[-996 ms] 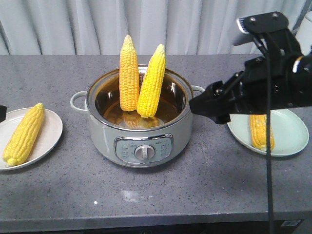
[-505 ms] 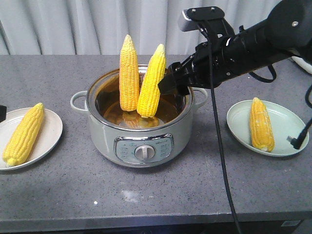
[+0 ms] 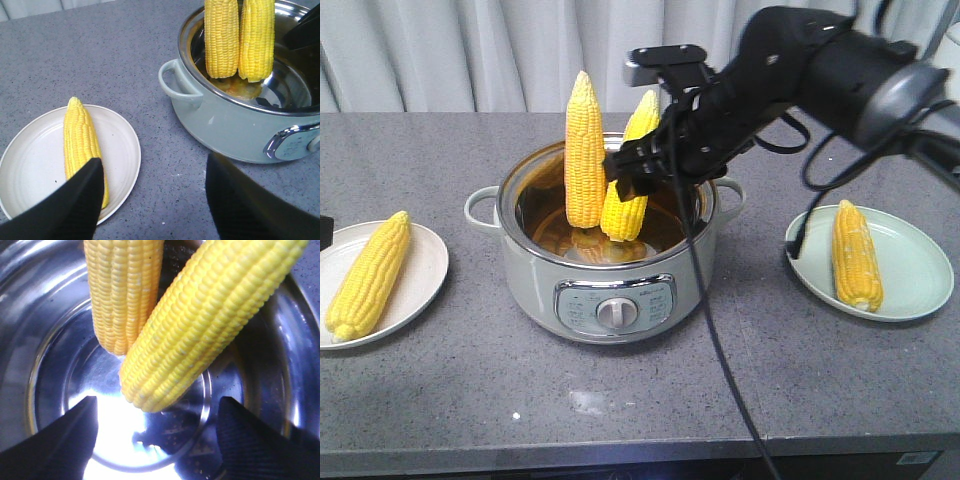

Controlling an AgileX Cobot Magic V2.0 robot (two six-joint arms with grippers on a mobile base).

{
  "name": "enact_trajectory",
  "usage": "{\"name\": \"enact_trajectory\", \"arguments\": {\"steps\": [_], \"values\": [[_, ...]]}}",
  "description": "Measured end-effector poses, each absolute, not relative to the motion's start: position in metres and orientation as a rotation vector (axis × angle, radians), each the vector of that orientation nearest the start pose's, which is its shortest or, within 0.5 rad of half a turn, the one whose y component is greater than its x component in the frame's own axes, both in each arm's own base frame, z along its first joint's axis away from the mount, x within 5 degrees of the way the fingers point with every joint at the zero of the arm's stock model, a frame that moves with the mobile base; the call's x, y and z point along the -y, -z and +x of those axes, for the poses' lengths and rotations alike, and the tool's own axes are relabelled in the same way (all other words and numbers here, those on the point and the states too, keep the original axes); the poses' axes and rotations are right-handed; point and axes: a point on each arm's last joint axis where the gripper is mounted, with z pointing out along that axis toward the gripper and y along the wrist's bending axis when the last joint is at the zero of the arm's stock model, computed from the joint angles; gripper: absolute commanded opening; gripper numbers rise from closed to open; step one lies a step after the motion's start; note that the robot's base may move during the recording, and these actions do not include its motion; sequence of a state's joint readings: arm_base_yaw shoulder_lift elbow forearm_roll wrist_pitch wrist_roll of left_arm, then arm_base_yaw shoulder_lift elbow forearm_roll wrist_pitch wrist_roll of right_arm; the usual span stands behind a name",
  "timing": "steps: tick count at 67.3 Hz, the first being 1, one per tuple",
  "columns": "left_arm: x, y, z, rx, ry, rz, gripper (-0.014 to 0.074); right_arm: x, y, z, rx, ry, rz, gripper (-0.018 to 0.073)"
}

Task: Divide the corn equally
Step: 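Reach the right gripper into the pot and grasp a corn cob, then lift the cob out of the pot with the right gripper and hold it up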

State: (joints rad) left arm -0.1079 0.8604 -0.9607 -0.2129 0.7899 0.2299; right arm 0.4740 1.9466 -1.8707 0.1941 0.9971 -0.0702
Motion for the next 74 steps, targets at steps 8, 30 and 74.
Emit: {"name": "enact_trajectory", "arguments": {"steps": [8,30,74], "values": [[0.031,-0.381,0.16,-2.132,0.178,0.285,0.0421,-0.222,-0.316,0.394,-2.522,-0.397,-0.534,0.0474],[0.031,-0.382,0.161,-2.123,0.177,0.283,0.0421,-0.23,-0.298,0.412,-2.523,-0.451,-0.336,0.0473],[0.031,-0.383,0.161,-2.108,0.176,0.278,0.0421,-0.232,-0.299,0.417,-2.48,-0.467,-0.293,0.0181]]}}
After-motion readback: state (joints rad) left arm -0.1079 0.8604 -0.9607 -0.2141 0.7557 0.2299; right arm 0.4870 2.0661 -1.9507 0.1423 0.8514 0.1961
